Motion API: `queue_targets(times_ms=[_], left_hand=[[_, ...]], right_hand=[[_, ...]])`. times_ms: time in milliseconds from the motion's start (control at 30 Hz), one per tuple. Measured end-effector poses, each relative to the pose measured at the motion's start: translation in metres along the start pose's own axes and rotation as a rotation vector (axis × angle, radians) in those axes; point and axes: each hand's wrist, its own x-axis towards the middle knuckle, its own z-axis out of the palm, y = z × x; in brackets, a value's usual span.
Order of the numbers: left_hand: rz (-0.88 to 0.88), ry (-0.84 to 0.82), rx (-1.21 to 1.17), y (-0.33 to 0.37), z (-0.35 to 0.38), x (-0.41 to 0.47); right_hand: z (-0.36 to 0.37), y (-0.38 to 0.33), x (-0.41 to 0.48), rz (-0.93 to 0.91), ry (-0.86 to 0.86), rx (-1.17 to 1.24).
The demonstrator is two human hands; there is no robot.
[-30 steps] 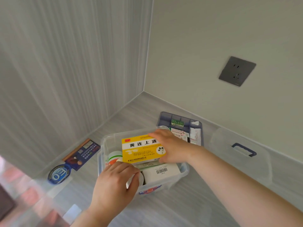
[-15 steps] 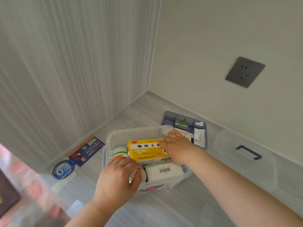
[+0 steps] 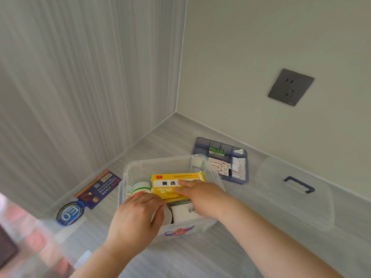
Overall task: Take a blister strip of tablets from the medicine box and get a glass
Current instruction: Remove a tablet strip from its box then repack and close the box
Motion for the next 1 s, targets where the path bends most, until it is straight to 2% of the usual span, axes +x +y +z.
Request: queue_targets(times_ms=[100, 200, 267, 333, 400, 467, 500, 567, 633, 733, 800, 933, 1000], left_hand=[[0.023, -0.053, -0.001, 0.001, -0.002, 0.004], [0.053, -0.072, 0.012, 0.003, -0.003, 0.009], [0.079, -0.066, 0.000, 0.005, -0.007, 0.019], [0.127, -0.030, 0.008, 0.008, -0.008, 0.034], [0.171, -0.024, -0.013, 0.010, -0.008, 0.054], [0.198, -0.023, -0.025, 0.010, -0.003, 0.078], [0.213, -0.016, 0.001, 0.010, 0.001, 0.092], [0.200, -0.079, 0.046, 0.009, 0.012, 0.119], [0.146, -0.241, 0.098, 0.004, 0.027, 0.144], [0.146, -0.446, 0.258, -0.010, 0.046, 0.160], [0.179, -0.462, 0.233, -0.014, 0.050, 0.161], [0.153, -0.472, 0.209, -0.016, 0.052, 0.161], [0.123, -0.459, 0.126, -0.017, 0.055, 0.161]], right_hand=[[0.001, 0.000, 0.000, 0.007, 0.016, 0.029], [0.002, 0.004, -0.004, -0.007, 0.136, 0.095], [0.001, 0.010, -0.010, -0.034, 0.292, 0.180], [-0.003, 0.020, -0.017, -0.028, 0.535, 0.275], [-0.004, 0.039, -0.021, 0.052, 0.819, 0.309], [-0.002, 0.066, -0.023, 0.205, 0.939, 0.359], [0.000, 0.081, -0.024, 0.296, 0.914, 0.384], [0.010, 0.114, -0.023, 0.462, 0.749, 0.419], [0.021, 0.141, -0.019, 0.568, 0.593, 0.410], [0.027, 0.166, -0.006, 0.625, 0.454, 0.397], [0.024, 0.177, 0.008, 0.637, 0.408, 0.402], [0.019, 0.194, 0.033, 0.651, 0.408, 0.463], [0.020, 0.200, 0.041, 0.648, 0.383, 0.496]])
